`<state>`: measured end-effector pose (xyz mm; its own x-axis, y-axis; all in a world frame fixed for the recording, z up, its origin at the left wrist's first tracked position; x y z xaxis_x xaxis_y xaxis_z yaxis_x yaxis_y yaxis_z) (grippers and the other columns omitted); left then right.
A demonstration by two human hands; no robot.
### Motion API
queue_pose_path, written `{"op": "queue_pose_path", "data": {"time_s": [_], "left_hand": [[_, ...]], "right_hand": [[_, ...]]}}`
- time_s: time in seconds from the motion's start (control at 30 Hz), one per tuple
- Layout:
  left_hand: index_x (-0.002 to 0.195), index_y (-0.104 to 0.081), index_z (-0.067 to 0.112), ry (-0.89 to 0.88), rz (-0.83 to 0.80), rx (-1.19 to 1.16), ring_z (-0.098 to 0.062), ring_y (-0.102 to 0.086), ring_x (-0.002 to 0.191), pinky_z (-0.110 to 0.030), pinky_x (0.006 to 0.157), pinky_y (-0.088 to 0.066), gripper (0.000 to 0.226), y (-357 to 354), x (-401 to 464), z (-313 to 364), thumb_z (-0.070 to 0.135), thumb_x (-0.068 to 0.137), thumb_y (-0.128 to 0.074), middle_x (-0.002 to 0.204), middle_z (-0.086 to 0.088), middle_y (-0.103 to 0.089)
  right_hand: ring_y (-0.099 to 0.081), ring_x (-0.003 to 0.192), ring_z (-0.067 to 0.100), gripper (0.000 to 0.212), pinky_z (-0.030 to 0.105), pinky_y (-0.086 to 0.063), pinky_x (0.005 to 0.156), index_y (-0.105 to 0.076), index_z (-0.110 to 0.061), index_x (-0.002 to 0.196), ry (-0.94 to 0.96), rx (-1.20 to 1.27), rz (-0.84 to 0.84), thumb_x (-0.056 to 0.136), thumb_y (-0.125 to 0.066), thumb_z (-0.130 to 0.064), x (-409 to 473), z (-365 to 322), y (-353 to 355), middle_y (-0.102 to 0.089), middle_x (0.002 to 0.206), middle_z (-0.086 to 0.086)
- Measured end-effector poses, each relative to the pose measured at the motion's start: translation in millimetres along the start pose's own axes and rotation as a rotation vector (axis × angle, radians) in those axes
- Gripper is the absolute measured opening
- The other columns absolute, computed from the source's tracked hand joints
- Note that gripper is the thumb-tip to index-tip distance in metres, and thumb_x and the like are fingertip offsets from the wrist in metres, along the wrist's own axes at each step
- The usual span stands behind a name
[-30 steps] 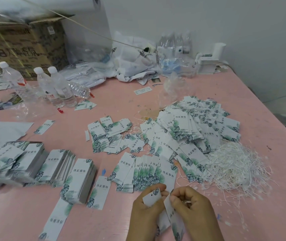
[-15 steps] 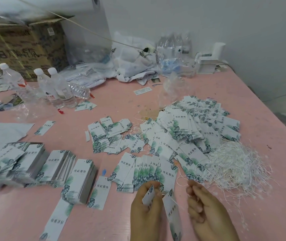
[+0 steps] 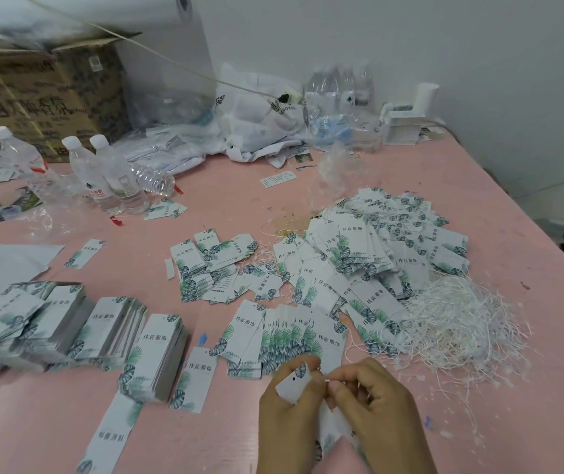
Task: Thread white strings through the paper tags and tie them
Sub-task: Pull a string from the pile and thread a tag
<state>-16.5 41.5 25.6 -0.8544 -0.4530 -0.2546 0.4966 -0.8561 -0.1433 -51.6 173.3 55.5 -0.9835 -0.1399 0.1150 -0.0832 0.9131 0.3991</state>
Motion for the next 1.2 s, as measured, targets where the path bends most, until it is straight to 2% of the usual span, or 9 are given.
{"op": "queue_pose_path", "data": {"time_s": [0.1, 0.17, 0.27, 0.37, 0.5, 0.9, 1.0, 1.1, 1.2], "left_hand": [[0.101, -0.068, 0.018, 0.027, -0.010, 0.020, -0.003, -0.066, 0.061, -0.013, 0.055, -0.048, 0.018, -2, 1, -4, 0.011, 0.085, -0.074, 0.076, 0.002, -0.075], [0.099, -0.064, 0.021, 0.040, -0.006, 0.062, 0.006, -0.063, 0.059, -0.005, 0.052, -0.043, 0.012, -2, -1, -5, 0.016, 0.100, -0.052, 0.073, 0.017, -0.072], [0.078, -0.064, 0.030, 0.150, 0.057, 0.045, -0.001, -0.062, 0.053, -0.011, 0.046, -0.043, 0.041, 2, -3, -13, 0.041, 0.103, -0.035, 0.070, 0.005, -0.073], [0.071, -0.067, 0.030, 0.202, 0.091, 0.001, -0.008, -0.063, 0.056, -0.018, 0.051, -0.046, 0.053, 2, -2, -19, 0.051, 0.101, -0.029, 0.068, -0.003, -0.073], [0.065, -0.068, 0.031, 0.193, 0.077, -0.022, -0.019, -0.062, 0.067, -0.033, 0.067, -0.047, 0.052, 1, 0, -22, 0.046, 0.102, -0.034, 0.071, -0.007, -0.072], [0.080, -0.052, 0.003, 0.074, -0.074, -0.047, -0.010, -0.049, 0.050, -0.017, 0.046, -0.039, 0.021, -5, -2, -6, 0.001, 0.097, -0.041, 0.058, -0.008, -0.056], [0.071, -0.065, 0.013, 0.082, -0.072, -0.085, -0.016, -0.055, 0.060, -0.023, 0.055, -0.042, 0.011, -4, 2, -9, 0.015, 0.082, -0.062, 0.066, -0.013, -0.064], [0.072, -0.070, 0.012, 0.137, -0.079, -0.205, -0.025, -0.057, 0.067, -0.031, 0.061, -0.043, 0.008, -5, 1, -12, 0.018, 0.072, -0.065, 0.073, -0.023, -0.065], [0.072, -0.072, 0.010, 0.131, -0.064, -0.184, -0.024, -0.055, 0.062, -0.027, 0.055, -0.044, 0.007, -2, 2, -16, 0.015, 0.076, -0.073, 0.073, -0.021, -0.068]], "right_hand": [[-0.051, 0.049, 0.020, 0.029, 0.022, -0.045, 0.053, -0.069, -0.033, 0.074, 0.004, 0.004, 0.035, 0.077, -0.077, -0.005, -1, -1, 0, -0.058, 0.067, -0.003], [-0.058, 0.054, 0.021, 0.028, 0.028, -0.050, 0.059, -0.068, -0.033, 0.074, -0.001, 0.010, 0.026, 0.077, -0.076, -0.006, 1, -3, -1, -0.060, 0.069, -0.003], [-0.055, 0.059, 0.004, 0.031, 0.010, -0.042, 0.058, -0.068, -0.030, 0.067, 0.052, -0.065, 0.038, 0.074, -0.077, -0.001, 2, -11, -7, -0.058, 0.072, -0.009], [-0.048, 0.052, 0.000, 0.028, 0.008, -0.037, 0.054, -0.067, -0.025, 0.066, 0.064, -0.139, 0.045, 0.071, -0.078, 0.000, 1, -15, -13, -0.053, 0.068, -0.009], [-0.043, 0.049, -0.002, 0.026, 0.015, -0.039, 0.053, -0.066, -0.022, 0.064, 0.067, -0.182, 0.071, 0.068, -0.079, -0.001, -1, -16, -16, -0.048, 0.064, -0.011], [-0.049, 0.052, 0.005, 0.027, 0.023, -0.044, 0.051, -0.063, -0.022, 0.062, 0.107, -0.230, 0.097, 0.064, -0.080, 0.000, -2, -20, -18, -0.049, 0.064, -0.011], [-0.049, 0.052, 0.006, 0.027, 0.019, -0.044, 0.053, -0.066, -0.021, 0.061, 0.067, -0.147, 0.095, 0.066, -0.080, 0.002, 1, -14, -14, -0.052, 0.063, -0.009], [-0.048, 0.051, 0.009, 0.028, 0.013, -0.039, 0.051, -0.067, -0.019, 0.059, 0.063, -0.089, 0.090, 0.065, -0.080, 0.006, 3, -10, -12, -0.053, 0.061, -0.009], [-0.045, 0.049, 0.007, 0.028, 0.011, -0.036, 0.050, -0.067, -0.017, 0.058, 0.056, -0.081, 0.090, 0.064, -0.079, 0.007, 3, -5, -12, -0.052, 0.059, -0.006]]}}
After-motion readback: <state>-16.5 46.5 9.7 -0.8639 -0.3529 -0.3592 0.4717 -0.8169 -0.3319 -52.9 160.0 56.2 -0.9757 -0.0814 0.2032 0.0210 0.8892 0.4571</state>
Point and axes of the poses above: each hand's wrist, its own x-axis towards the middle knuckle, its own y-axis out of the back of the hand, z = x × y, the point moved 5 cm from there along x, towards the middle knuckle
